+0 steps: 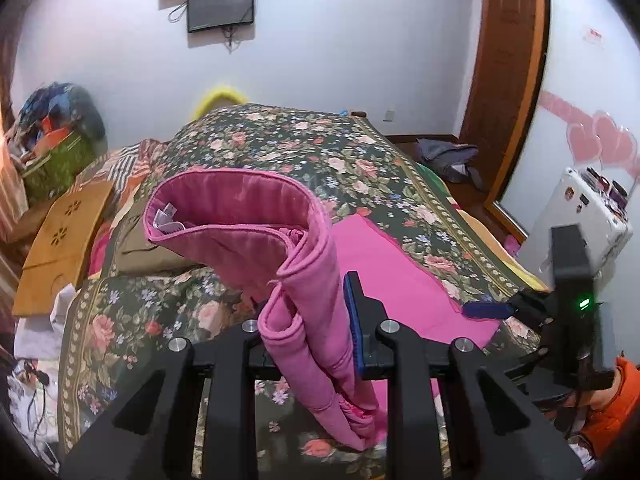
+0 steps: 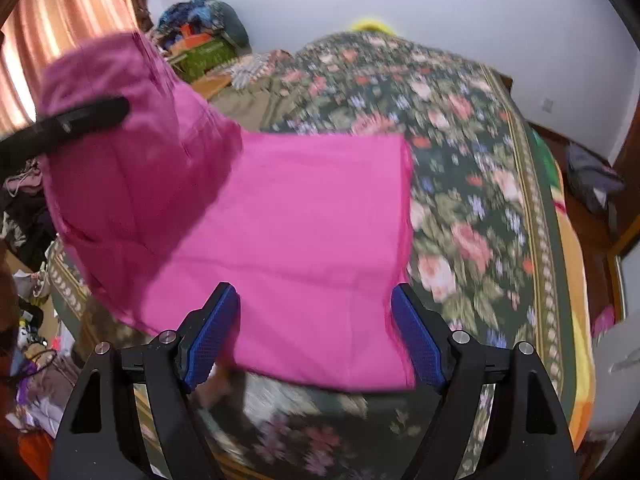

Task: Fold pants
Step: 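Grasp the pink trousers' edge with the left gripper and lift it, then lay the lifted pink fabric back down and open the left gripper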

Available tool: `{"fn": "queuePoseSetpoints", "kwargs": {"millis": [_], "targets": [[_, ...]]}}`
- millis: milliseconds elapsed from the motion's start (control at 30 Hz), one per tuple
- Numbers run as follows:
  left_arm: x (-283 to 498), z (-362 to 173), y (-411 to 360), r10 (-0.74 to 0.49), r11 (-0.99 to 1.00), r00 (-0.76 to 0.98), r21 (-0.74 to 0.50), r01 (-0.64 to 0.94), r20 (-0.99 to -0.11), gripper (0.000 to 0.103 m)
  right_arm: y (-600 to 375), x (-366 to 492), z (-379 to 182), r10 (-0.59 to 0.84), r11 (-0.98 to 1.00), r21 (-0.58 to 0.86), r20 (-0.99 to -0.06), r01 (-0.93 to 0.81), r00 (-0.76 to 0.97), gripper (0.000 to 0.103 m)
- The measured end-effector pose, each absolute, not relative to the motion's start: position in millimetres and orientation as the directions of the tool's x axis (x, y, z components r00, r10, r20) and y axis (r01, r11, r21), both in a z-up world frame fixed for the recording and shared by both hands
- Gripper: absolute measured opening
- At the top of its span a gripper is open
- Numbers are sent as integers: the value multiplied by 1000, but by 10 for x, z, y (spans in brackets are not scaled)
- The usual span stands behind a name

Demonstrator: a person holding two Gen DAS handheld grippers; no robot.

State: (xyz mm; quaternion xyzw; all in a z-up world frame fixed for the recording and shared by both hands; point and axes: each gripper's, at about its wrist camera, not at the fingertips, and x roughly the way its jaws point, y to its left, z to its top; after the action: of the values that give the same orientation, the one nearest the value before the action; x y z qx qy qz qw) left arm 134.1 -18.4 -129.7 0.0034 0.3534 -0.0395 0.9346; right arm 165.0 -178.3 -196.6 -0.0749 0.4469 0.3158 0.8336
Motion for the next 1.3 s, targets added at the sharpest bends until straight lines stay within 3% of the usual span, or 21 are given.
{"fn": "queuePoseSetpoints", "kwargs": {"millis": [433, 567, 733, 1300], "targets": [[1590, -1321, -537, -183, 982, 695, -98, 160, -695, 22, -1998, 1642, -1977, 512, 785, 235, -768, -574, 385, 77], [1639, -1343, -612, -189, 980, 689, -94, 173, -700, 22, -2217, 1623, -1886, 499, 809, 221, -748, -544, 438, 77], [1711, -1407, -723, -197, 978, 672, -92, 189, -714, 22, -2303, 1718, -2080, 439, 844, 196, -789, -500, 431, 77], [1873, -1801, -1055, -240, 964, 573, -124, 234, -784, 22, -2336, 1716, -2151, 477, 835, 246, -770, -493, 424, 77]]}}
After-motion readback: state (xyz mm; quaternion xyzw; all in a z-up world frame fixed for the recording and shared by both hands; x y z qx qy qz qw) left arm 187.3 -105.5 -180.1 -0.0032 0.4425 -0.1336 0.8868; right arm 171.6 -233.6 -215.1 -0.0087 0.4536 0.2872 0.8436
